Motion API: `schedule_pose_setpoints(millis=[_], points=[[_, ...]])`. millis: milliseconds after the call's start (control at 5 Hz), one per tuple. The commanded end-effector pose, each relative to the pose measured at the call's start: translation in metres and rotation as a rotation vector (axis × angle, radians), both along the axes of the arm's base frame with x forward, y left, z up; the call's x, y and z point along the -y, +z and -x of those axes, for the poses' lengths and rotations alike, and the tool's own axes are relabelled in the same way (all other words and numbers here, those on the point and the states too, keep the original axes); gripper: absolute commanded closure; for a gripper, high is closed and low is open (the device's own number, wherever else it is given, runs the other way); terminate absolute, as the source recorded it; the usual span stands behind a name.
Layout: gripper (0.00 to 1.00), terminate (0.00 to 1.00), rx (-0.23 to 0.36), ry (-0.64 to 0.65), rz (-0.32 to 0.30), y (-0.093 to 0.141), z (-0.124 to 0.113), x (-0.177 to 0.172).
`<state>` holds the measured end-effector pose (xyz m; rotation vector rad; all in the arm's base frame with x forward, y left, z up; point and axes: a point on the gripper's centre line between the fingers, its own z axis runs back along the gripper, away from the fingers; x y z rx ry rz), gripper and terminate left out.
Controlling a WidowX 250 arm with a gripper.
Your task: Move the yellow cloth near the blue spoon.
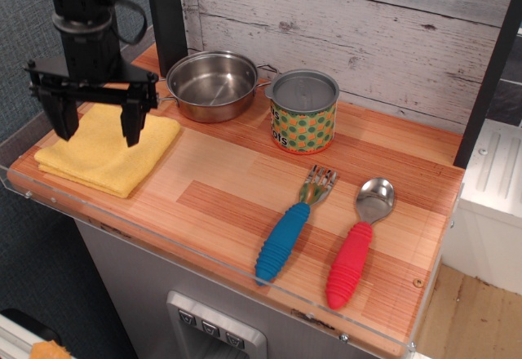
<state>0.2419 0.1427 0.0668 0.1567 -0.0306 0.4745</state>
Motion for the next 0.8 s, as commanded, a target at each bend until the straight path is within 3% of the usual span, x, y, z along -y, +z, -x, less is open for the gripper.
schedule_pose_setpoints(millis=[0, 200, 400, 600], points=[[0.0, 0.0, 0.11, -0.011, -0.11, -0.014, -0.03, -0.022], [0.0, 0.0, 0.119, -0.014, -0.11, -0.017, -0.038, -0.026], [1.0, 0.0, 0.109, -0.009, -0.122, -0.021, -0.042, -0.034], [1.0, 0.0, 0.117, -0.013, -0.147, -0.021, -0.036, -0.044]])
